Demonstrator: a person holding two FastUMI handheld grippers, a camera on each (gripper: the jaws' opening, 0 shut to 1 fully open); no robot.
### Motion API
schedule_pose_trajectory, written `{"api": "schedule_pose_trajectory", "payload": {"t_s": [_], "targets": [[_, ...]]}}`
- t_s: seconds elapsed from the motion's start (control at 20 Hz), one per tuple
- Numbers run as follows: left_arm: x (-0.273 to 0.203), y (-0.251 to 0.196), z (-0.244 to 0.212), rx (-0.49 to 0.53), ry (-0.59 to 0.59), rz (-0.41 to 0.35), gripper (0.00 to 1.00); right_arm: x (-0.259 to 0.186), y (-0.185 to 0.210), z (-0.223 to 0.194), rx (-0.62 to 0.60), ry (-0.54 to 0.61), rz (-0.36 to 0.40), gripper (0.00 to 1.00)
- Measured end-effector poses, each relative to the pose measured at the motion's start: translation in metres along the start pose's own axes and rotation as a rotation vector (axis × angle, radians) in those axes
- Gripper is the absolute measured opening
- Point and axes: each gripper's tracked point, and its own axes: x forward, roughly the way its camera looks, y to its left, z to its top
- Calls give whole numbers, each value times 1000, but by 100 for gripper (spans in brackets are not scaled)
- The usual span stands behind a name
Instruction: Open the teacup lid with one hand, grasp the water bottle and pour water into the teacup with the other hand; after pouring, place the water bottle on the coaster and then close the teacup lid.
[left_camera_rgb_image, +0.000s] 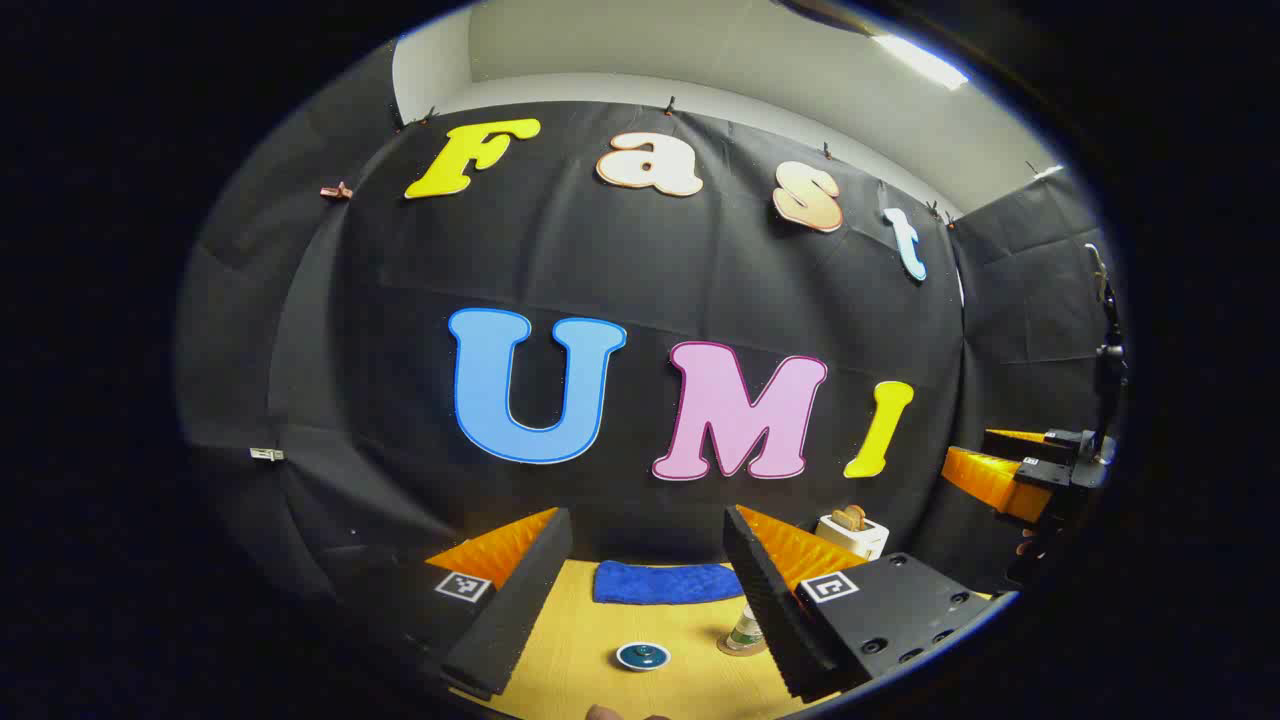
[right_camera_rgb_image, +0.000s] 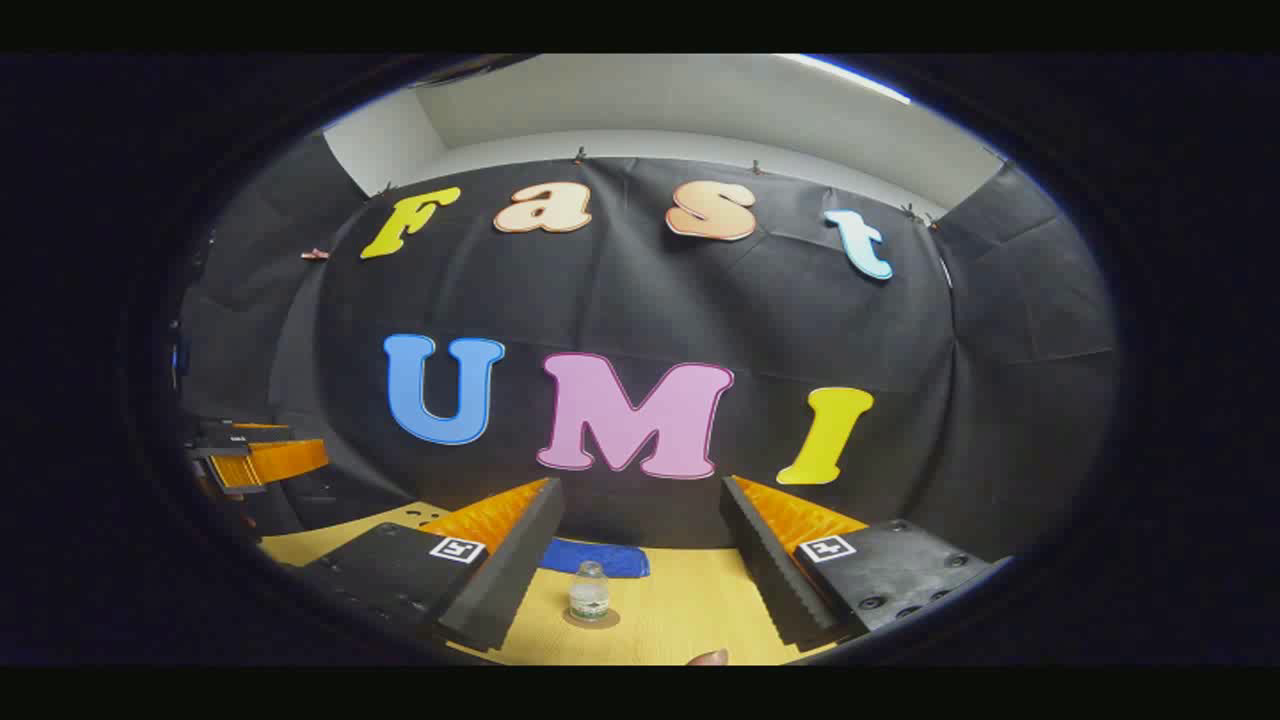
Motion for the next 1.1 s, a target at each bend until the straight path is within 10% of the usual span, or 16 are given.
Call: {"api": "schedule_pose_trajectory", "payload": {"t_s": [1.1], "targets": [[33, -6, -55, 47, 91, -34, 97, 27, 28, -41, 16, 55, 47, 98]]}}
